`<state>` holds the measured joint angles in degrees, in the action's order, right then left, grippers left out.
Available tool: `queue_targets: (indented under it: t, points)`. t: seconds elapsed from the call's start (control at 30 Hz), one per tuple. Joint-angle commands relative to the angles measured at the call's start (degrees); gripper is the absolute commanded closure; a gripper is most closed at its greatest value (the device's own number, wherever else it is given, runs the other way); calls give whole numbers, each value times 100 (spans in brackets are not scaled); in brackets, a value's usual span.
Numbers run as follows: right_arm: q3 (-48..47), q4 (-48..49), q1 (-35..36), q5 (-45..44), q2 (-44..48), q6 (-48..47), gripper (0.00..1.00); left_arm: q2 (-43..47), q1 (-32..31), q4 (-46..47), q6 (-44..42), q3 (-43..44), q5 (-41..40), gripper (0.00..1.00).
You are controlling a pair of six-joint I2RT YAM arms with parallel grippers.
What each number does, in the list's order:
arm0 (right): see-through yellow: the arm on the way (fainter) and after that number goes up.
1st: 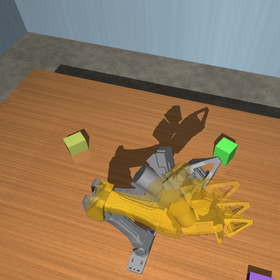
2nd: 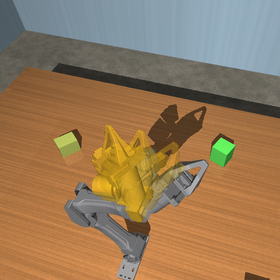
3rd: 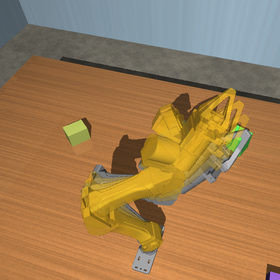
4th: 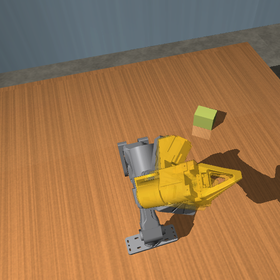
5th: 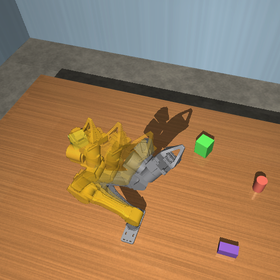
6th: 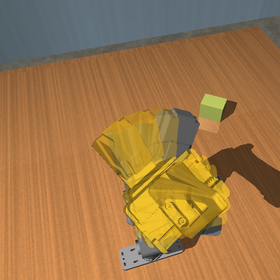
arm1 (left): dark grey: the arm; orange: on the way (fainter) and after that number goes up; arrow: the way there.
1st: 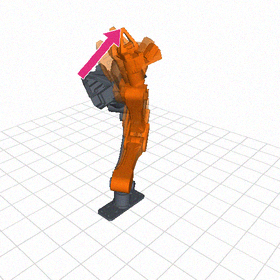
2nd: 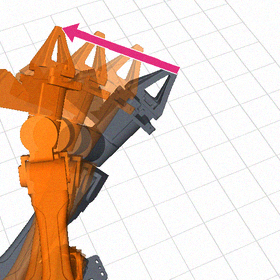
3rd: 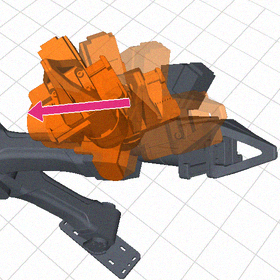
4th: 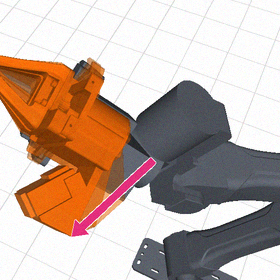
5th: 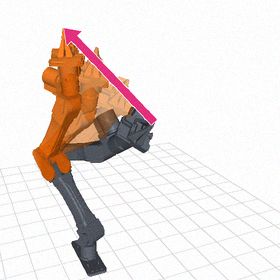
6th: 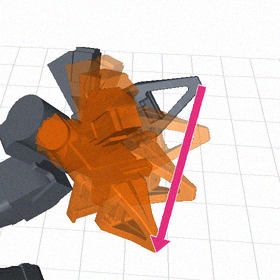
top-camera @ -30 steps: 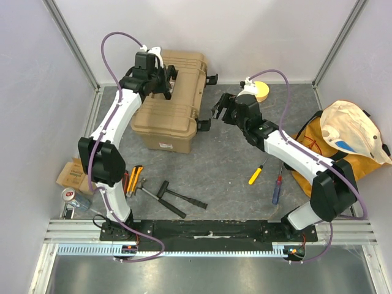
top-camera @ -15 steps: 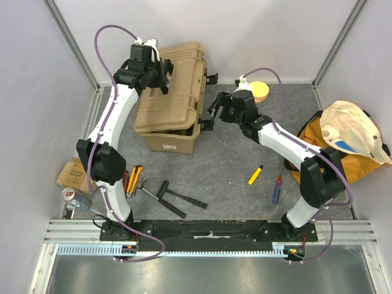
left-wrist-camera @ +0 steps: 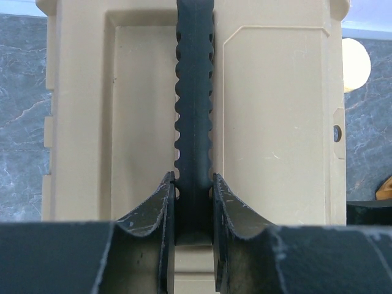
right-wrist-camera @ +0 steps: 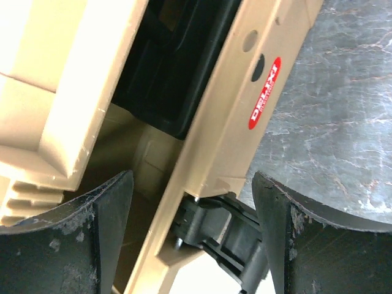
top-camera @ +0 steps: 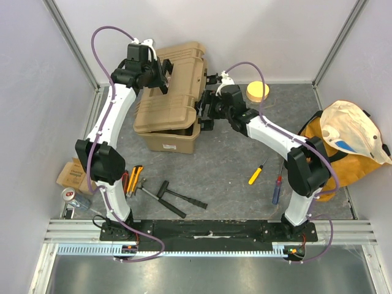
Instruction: Pack the tool kit
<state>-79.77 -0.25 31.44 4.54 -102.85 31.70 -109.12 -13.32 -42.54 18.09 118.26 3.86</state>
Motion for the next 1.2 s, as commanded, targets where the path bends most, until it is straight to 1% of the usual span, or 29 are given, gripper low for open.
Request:
queue_targets:
  t: [0.0,0.1,0.2,0.27,0.3,0.37,0.47,0.53,0.57,0.67,0.73,0.93,1.03,1.17]
  points:
    - [-425,34,81,92,-305,-261,15,708,163,836,459,453,150,98]
    - [-583,-220,117,-5,-472,-331,17,743,268,836,546,453,247,98]
    - [-680,-431,125,-215,-570,-305,22,804,426,836,643,435,422,98]
    - [-689,-563,125,-400,-579,-279,28,831,532,836,722,409,545,98]
    - [-689,-642,125,-575,-578,-244,33,840,637,836,757,400,685,98]
    - [-672,-835,125,-970,-535,-130,39,866,813,836,828,347,870,98]
    - [-628,-1116,125,-1681,-438,28,48,919,1094,853,889,242,1072,98]
    - [-567,-1327,125,-2113,-333,178,52,963,1322,905,968,111,1327,98]
    - [-514,-1363,125,-2297,-263,239,53,998,1532,949,1030,23,1441,98]
    - [-347,-1442,117,-2676,-87,345,55,1112,1859,1169,1127,-372,1845,98]
    - [-268,-1469,117,-2800,1,415,55,1217,2061,1362,1197,-662,2118,98]
    - [-162,-1636,99,-2993,72,574,56,1332,2746,2117,1636,-1445,3338,98]
    - [-153,-1671,99,-3020,81,635,56,1288,2949,2320,1786,-1665,3665,98]
    - [-144,-1680,99,-3037,116,679,56,1200,3107,2453,1900,-1832,3877,98]
